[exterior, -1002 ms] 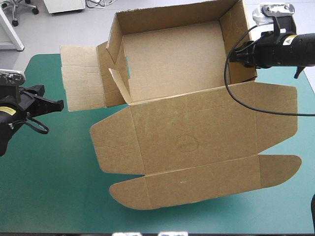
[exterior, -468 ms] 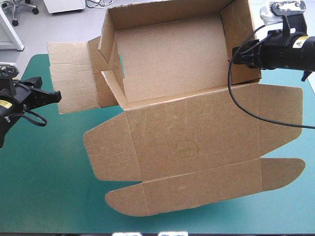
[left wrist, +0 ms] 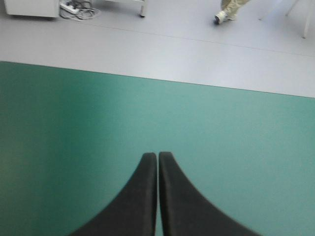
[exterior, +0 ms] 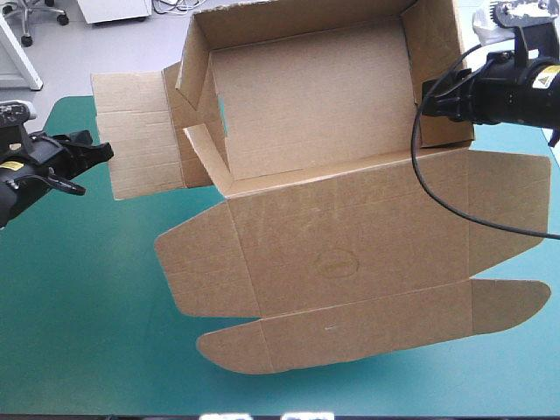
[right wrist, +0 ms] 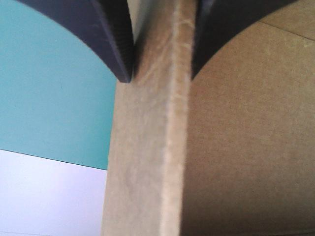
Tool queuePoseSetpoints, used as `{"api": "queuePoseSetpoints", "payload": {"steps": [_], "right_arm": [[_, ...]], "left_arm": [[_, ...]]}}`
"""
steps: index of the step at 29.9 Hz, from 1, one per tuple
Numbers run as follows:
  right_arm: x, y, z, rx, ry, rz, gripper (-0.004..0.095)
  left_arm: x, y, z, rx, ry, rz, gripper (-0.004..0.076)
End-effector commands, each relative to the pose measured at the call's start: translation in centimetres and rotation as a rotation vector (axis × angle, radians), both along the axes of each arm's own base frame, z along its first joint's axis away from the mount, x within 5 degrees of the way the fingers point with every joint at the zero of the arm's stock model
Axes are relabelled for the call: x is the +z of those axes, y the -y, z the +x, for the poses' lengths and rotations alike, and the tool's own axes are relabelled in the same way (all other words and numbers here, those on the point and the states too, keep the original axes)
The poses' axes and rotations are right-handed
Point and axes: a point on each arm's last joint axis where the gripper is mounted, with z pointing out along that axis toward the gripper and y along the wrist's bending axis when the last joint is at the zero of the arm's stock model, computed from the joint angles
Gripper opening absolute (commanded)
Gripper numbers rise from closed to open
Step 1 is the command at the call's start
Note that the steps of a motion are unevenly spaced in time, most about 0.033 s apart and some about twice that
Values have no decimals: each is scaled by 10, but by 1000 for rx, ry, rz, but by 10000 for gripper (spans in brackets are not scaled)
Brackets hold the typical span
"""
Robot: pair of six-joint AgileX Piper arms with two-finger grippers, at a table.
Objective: Fold the box
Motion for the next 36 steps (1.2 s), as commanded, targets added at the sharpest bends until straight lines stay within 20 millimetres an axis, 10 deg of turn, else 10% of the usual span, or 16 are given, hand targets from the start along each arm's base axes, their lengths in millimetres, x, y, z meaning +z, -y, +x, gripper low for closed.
{"api": "queuePoseSetpoints", "payload": {"steps": [1,13,36], "right_arm": [[20,0,-18,0,95,58,0],[23,1,-26,-9,111,45,0],[23,1,-30,0,103,50,0]], "left_arm": [[8,-3,9,-57,53,-128,11],[-40,-61,51,-259,15,-519,11],[-65,14,82,-709,-16,-662,9]]}}
